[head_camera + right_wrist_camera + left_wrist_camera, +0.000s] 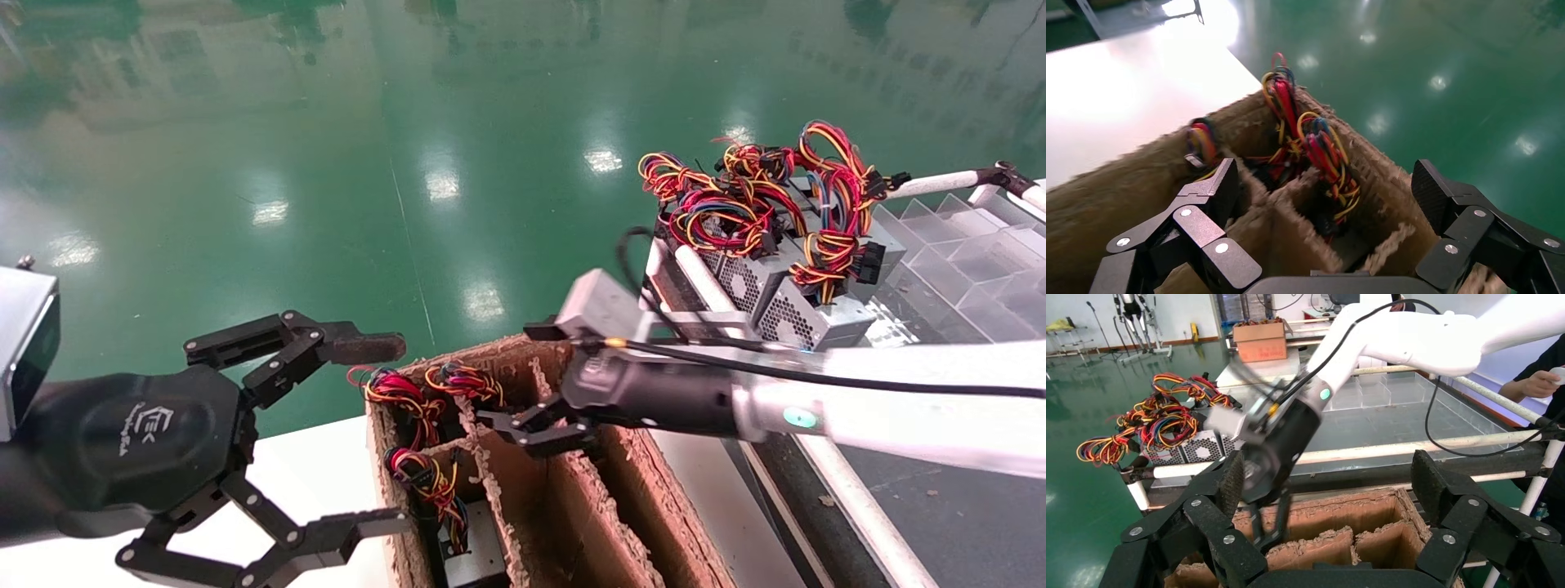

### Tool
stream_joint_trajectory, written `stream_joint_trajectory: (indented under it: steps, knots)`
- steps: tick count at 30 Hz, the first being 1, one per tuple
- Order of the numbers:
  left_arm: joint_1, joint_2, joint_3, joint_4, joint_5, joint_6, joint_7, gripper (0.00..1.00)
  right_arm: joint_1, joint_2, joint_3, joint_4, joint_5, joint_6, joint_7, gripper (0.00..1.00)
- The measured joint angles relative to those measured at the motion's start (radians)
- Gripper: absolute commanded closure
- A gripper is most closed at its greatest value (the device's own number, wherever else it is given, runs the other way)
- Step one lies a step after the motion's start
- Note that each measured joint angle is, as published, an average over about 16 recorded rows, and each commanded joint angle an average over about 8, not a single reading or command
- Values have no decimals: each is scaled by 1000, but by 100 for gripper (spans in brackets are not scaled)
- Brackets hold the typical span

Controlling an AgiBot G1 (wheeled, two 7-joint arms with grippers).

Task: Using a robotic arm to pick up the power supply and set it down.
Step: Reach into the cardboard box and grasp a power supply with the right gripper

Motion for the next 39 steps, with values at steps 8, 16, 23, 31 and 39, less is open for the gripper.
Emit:
stream_joint_trajectory:
  steps: [8,16,23,31,39]
  knots:
    - [0,0,1,0,0,0,0,0,28,-94,-53,-47,-113,71,4,14]
    - [0,0,1,0,-1,0,1,0,-2,-120,-70,-18,-177,148,-2,100]
    - [0,-1,2,0,-1,-1,1,0,-29,-123,-76,13,-213,192,10,100]
    - [0,-1,2,0,-1,-1,1,0,-49,-132,-82,31,-240,226,19,100]
    - [-1,-1,3,0,-2,-1,1,0,-68,-137,-84,42,-252,250,15,100]
